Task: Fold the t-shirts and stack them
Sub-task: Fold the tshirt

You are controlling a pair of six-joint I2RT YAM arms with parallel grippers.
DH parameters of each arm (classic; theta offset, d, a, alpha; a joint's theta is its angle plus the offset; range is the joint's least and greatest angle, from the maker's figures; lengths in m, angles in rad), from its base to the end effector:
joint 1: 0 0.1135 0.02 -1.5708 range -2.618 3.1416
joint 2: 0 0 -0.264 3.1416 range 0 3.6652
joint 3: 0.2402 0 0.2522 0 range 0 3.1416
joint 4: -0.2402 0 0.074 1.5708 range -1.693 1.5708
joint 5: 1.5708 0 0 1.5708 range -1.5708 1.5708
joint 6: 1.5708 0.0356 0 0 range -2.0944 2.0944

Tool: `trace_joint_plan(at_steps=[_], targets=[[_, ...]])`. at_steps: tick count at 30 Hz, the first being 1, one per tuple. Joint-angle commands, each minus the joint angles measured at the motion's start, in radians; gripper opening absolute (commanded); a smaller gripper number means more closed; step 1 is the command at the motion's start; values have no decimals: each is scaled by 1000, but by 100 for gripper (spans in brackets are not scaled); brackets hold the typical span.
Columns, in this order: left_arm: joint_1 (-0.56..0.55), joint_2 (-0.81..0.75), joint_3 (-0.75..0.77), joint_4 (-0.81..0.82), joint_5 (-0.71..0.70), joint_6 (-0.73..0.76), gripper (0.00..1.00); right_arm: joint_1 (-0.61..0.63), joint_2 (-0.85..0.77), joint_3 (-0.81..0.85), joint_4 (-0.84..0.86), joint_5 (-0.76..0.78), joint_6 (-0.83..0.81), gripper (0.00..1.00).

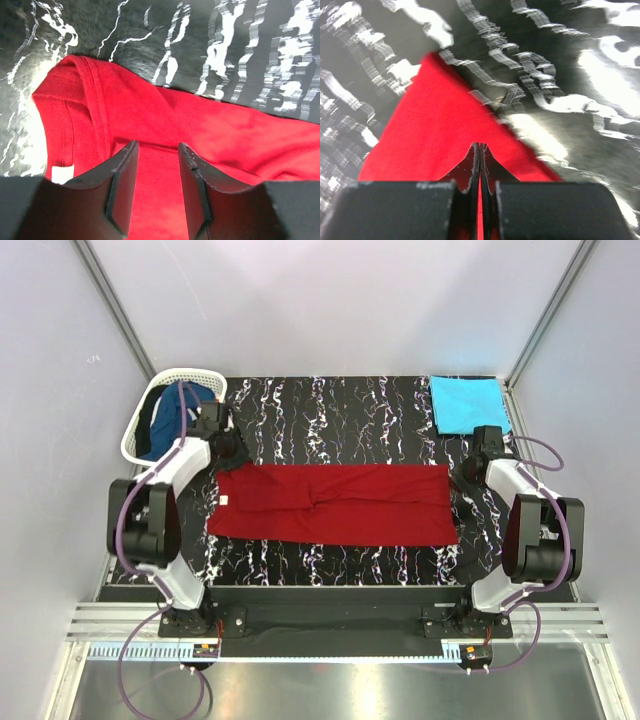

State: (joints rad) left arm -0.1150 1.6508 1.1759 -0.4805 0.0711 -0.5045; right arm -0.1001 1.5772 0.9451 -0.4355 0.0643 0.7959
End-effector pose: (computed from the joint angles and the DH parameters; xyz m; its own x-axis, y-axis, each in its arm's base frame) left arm 0.3470 -0.0426 0.2286 -0.7851 -0.3947 -0.4773 -0.2562 0.9086 -0.3298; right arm 0.3058 -0.0330 0.1852 -0.5166 0.7685 -0.3776 0.7141 0.6300 0.3052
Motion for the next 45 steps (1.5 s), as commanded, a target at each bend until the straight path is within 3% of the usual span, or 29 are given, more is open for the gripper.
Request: trace_joint_plan(at_steps=[1,6,16,24,32,36,45], targets=[[5,96,88,-23,-10,40,41,0,-17,31,113,-168,-67,1],[6,197,163,-49,-68,58,39,0,91,61,207,-294,-89,3],[20,329,191,-87,-228,61,40,-21,296,127,141,-152,-98,0],[25,372,235,-102,-232,54,41,-46,279,138,106,-45,-113,0],[-20,386,341,-99,-125,69,43,-49,262,149,95,-6,-124,0],[-40,353,384,-112,-82,81,44,-50,210,167,84,-44,-147,2],[-58,198,406,-188,-175,112,48,-49,58,179,-94,-58,-129,8]])
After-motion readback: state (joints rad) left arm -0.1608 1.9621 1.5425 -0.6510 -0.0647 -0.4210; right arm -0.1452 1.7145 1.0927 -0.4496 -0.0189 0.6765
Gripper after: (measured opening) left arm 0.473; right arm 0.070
